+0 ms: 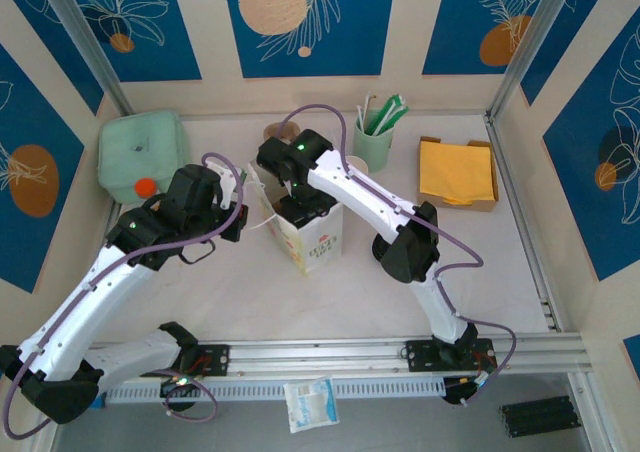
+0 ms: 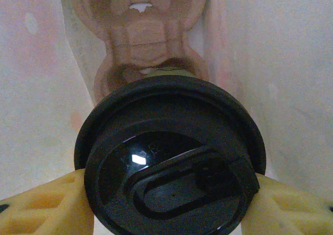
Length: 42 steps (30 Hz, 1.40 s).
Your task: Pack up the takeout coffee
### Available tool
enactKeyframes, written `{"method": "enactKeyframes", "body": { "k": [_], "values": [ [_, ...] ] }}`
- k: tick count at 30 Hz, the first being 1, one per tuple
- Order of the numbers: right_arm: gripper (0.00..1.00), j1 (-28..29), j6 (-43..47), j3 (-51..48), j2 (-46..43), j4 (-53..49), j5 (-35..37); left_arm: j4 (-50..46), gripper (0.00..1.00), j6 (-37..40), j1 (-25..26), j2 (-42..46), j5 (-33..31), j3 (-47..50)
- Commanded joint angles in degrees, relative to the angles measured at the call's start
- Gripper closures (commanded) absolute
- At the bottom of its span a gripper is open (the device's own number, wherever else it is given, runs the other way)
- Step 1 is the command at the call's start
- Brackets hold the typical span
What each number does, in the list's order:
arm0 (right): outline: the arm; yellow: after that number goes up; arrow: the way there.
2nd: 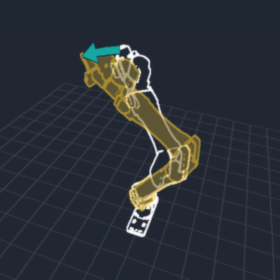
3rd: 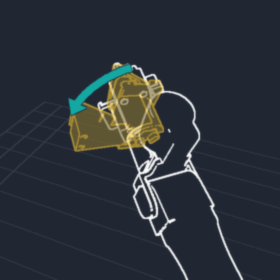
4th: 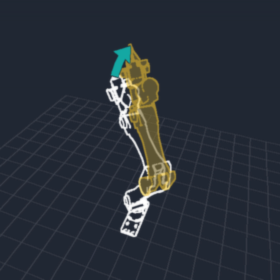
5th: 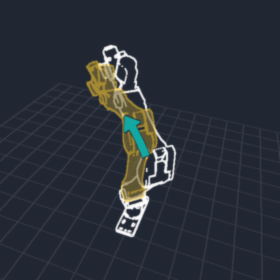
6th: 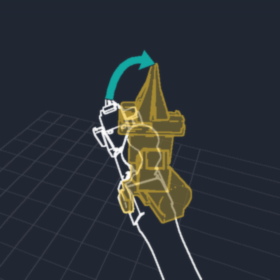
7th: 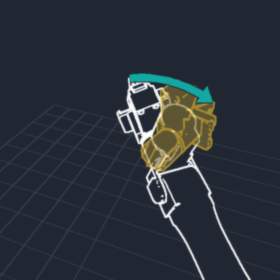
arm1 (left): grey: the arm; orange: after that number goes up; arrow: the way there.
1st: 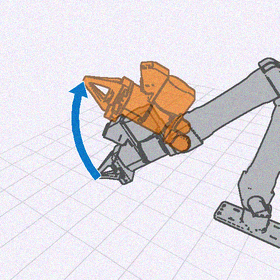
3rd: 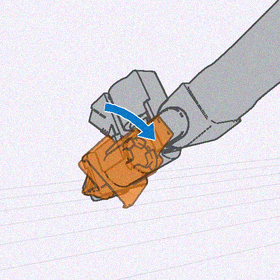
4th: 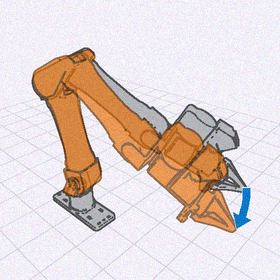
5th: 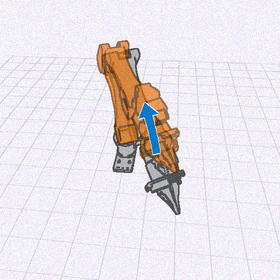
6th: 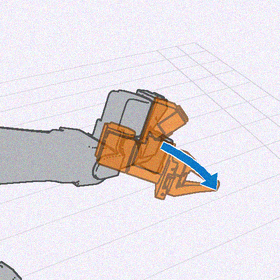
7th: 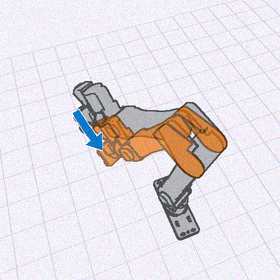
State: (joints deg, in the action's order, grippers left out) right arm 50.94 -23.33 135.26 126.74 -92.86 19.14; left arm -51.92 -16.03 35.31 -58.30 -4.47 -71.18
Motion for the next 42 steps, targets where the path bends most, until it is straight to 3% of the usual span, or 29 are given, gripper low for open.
{"method": "enactKeyframes", "body": {
  "k": [1, 42],
  "values": [
    [0.44, -0.22, 0.19, 1.61, 1.27, -8.83, 0.40, -0.71, 1.00, 0.12, -0.49, 0.02, 1.04, -1.42],
    [0.45, -1.10, 0.48, 7.14, 2.40, -7.87, -4.21, -0.70, 1.00, -0.06, -0.46, -1.14, 1.30, -1.77]
  ]
}}
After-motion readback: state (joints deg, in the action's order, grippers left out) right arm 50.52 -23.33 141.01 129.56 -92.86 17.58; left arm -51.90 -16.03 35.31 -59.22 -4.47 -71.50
